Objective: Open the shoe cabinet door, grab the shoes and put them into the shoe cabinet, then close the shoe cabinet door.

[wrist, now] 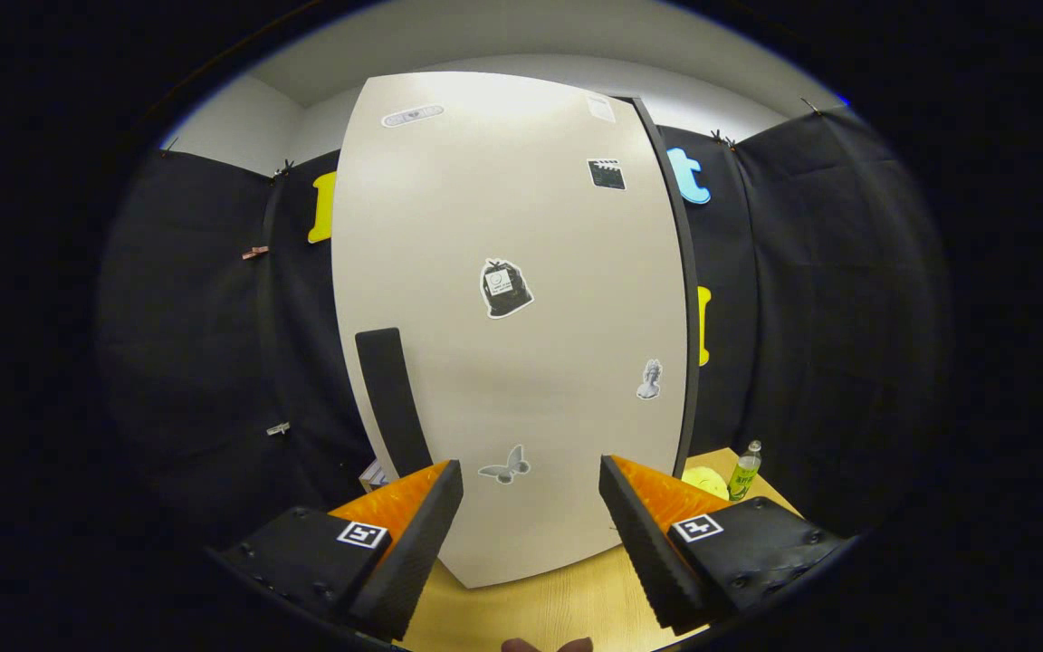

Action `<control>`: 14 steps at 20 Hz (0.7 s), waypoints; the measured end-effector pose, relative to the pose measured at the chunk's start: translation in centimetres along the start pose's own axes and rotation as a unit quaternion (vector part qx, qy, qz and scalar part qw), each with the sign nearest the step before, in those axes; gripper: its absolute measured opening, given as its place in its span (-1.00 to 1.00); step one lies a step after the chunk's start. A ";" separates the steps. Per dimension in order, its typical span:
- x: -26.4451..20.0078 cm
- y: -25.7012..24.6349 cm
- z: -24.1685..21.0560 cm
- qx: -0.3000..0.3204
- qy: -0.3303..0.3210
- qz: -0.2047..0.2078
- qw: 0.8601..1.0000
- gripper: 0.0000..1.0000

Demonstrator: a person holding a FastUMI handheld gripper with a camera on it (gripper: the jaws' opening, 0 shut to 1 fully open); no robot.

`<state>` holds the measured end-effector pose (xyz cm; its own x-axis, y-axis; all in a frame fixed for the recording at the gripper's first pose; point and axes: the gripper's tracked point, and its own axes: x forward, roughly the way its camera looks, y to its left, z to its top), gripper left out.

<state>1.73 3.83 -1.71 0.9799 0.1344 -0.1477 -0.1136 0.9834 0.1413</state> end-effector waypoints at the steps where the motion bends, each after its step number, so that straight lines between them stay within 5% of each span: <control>1: -0.2 -0.3 0.1 -0.001 -0.002 -0.003 1.000 0.96; 14: -1.4 -3.1 1.9 -0.021 -0.027 -0.028 0.999 0.96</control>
<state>0.98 0.35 -0.05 0.9922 0.0743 -0.1005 -0.0649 0.9935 0.0931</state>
